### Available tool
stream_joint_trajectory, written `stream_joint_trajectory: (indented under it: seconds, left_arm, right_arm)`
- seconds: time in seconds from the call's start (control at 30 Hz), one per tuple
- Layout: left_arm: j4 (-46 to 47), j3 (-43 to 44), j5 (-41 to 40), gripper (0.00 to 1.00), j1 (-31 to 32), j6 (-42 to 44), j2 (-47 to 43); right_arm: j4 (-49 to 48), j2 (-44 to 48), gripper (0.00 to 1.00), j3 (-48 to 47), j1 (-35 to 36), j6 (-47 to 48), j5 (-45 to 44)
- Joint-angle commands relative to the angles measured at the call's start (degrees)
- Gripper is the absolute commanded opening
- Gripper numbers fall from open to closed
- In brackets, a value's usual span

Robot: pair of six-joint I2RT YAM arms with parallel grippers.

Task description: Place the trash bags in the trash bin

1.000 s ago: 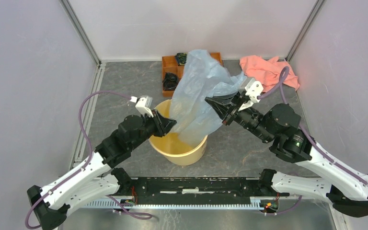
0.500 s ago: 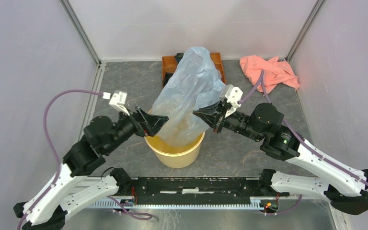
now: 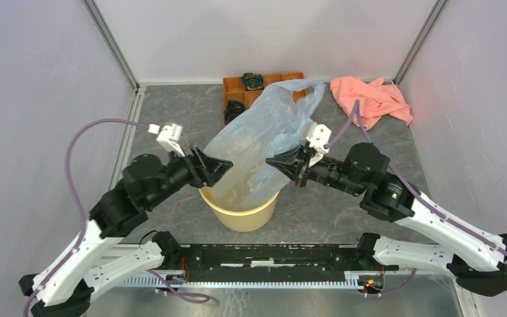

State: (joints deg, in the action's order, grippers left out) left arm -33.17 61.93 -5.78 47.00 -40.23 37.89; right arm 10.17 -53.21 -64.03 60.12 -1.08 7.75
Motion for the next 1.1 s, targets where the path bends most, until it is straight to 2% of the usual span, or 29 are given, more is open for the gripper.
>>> stream_joint_trajectory:
  seconds: [0.0, 0.13, 0.27, 0.33, 0.47, 0.57, 0.73, 0.83, 1.07]
  left_arm:
    - [4.9, -6.1, -0.8, 0.68, 0.2, -2.4, 2.1]
    - [12.0, -8.5, 2.0, 0.57, 0.2, -1.2, 6.9]
    - [13.4, -9.2, -0.3, 0.47, 0.2, -0.1, 12.5]
    - [16.2, -12.4, -1.6, 0.42, 0.2, -1.2, 14.0]
    - [24.6, -19.3, -3.5, 0.41, 0.2, -2.2, 15.7]
    - [26.8, -20.8, -6.0, 0.41, 0.2, -2.2, 17.5]
    - [32.9, -23.3, -7.9, 0.42, 0.2, -2.8, 18.4]
    - [36.3, -22.6, -9.2, 0.42, 0.2, -1.8, 20.0]
    - [37.2, -15.9, -9.3, 0.42, 0.2, 2.1, 26.8]
  right_arm:
    - [-1.4, 4.0, 0.00, -3.8, 0.1, 3.8, -7.4]
    - [-1.5, 2.9, 0.01, -6.9, 0.1, 6.0, -8.4]
    - [-3.0, 0.6, 0.00, -7.5, 0.1, 6.7, -1.6]
    - [-3.6, 0.0, 0.00, -6.2, 0.1, 6.9, 0.6]
    - [-4.3, 0.3, 0.00, -1.4, 0.1, 7.4, 2.4]
    - [-5.2, 1.3, 0.00, 3.1, 0.1, 9.0, 1.5]
    - [-1.4, -2.4, 0.00, 1.5, 0.1, 11.5, -1.6]
    - [-0.9, -3.5, 0.00, 1.3, 0.1, 12.1, -2.5]
    - [-3.0, -1.5, 0.00, 3.5, 0.1, 12.3, -9.5]
